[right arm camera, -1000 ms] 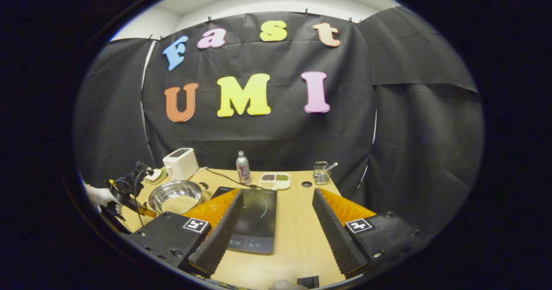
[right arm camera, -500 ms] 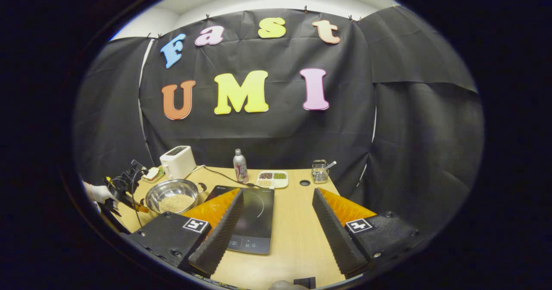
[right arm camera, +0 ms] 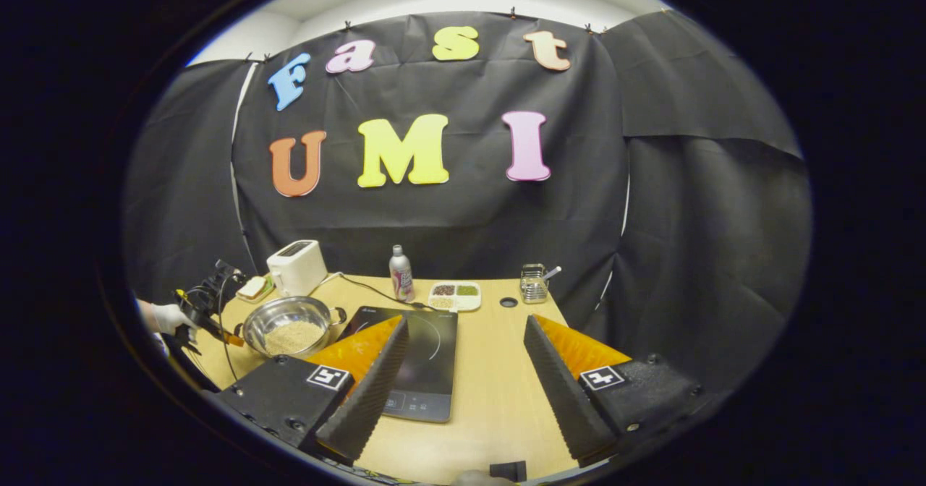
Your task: First push the handle of the pot to place it horizontally, then grasp the pot with both hands and set it on the induction cooktop.
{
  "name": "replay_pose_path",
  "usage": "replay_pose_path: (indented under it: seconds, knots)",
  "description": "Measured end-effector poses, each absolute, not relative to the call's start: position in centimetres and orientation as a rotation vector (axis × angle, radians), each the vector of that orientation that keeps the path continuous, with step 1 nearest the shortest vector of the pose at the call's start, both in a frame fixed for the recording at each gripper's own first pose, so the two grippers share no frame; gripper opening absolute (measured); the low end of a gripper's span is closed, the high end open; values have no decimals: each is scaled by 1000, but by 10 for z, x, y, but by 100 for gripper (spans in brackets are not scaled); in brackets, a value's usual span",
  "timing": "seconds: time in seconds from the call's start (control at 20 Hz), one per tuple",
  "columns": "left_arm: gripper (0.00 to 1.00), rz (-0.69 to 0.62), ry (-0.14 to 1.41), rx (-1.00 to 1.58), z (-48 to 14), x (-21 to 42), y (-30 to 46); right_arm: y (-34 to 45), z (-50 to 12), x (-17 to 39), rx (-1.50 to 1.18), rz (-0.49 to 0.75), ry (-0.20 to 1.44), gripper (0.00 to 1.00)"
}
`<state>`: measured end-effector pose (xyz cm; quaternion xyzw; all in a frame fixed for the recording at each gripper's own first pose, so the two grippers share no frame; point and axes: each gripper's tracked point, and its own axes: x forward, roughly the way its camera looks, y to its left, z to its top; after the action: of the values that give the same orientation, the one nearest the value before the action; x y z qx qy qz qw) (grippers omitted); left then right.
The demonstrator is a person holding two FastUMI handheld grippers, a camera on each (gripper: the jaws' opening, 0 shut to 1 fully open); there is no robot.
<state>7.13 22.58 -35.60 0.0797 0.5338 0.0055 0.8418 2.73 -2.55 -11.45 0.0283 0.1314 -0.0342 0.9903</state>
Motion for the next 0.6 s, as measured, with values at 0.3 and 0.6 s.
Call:
replay_pose_path:
  seconds: [0.3,0.6]
  knots:
    - [0,60,1089,166,-348,89,250,-19,-113,26,48,-65,267,99]
    - [0,69,1074,171,-348,104,261,-17,-113,18,27,-74,281,99]
